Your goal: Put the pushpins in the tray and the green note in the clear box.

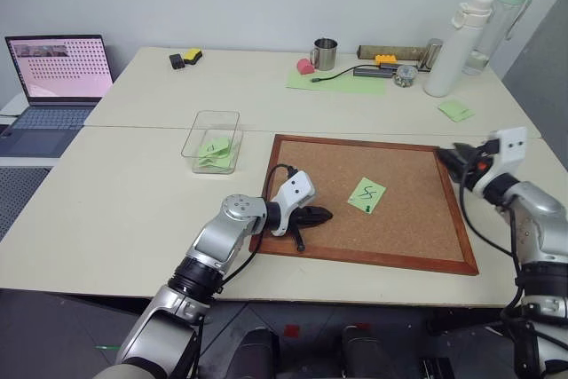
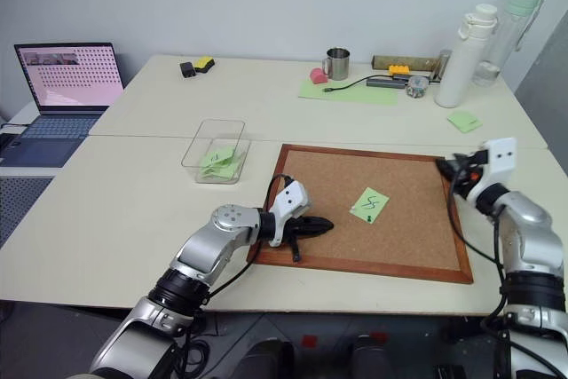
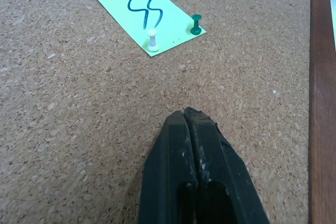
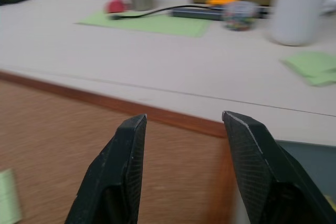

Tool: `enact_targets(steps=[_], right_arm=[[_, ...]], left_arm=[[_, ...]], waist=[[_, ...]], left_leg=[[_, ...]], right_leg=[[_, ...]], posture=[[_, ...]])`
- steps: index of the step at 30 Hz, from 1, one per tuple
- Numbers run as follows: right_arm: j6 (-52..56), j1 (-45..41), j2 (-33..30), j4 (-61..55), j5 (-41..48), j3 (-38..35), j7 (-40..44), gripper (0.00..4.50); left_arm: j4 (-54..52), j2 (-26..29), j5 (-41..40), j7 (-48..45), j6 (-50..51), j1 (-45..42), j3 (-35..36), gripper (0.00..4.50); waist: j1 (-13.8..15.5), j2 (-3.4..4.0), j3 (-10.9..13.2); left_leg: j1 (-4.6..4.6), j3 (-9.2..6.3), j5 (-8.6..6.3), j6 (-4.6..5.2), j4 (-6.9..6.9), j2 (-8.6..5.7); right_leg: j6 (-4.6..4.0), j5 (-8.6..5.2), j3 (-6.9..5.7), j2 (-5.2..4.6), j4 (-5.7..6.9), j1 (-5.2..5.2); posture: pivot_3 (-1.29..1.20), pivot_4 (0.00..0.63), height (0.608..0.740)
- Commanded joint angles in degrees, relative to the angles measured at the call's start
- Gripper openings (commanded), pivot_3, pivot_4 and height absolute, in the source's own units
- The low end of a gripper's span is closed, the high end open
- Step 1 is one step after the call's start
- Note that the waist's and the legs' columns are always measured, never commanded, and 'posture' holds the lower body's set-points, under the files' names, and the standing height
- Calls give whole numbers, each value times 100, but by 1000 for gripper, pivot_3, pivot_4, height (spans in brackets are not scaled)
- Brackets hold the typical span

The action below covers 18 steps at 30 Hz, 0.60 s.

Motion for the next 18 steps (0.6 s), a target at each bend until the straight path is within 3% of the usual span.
enact_targets(steps=[1, 7, 16, 18], right_arm=[[413, 840, -46, -1782, 334, 674, 666, 2406], [316, 1323, 167, -2324, -73, 1400, 546, 2406], [161, 1038, 477, -1748, -602, 1807, 376, 2406], [140, 994, 515, -1623, -648, 1814, 373, 2119]], left_arm=[[9, 75, 53, -11, 76, 84, -36, 0], [-35, 76, 41, -32, 89, 105, -70, 0], [-9, 54, 61, -56, 59, 61, -96, 0], [-10, 50, 65, -56, 59, 57, -96, 0]], waist=[[12, 0, 0], [8, 0, 0], [14, -2, -1], [13, -1, -1]], left_leg=[[-1, -3, 0, 0, 1, 1], [-1, -1, 0, 0, 5, 1], [1, -4, 0, 0, 5, 0], [0, -3, 0, -1, 5, 0]], right_leg=[[0, 0, -3, 0, -1, 1], [0, -1, 1, 1, -3, -1], [0, -1, -2, 1, -6, -1], [0, -1, -2, 1, -6, 0]], posture=[[0, 150, 740], [0, 150, 740], [0, 150, 740], [0, 150, 740]])
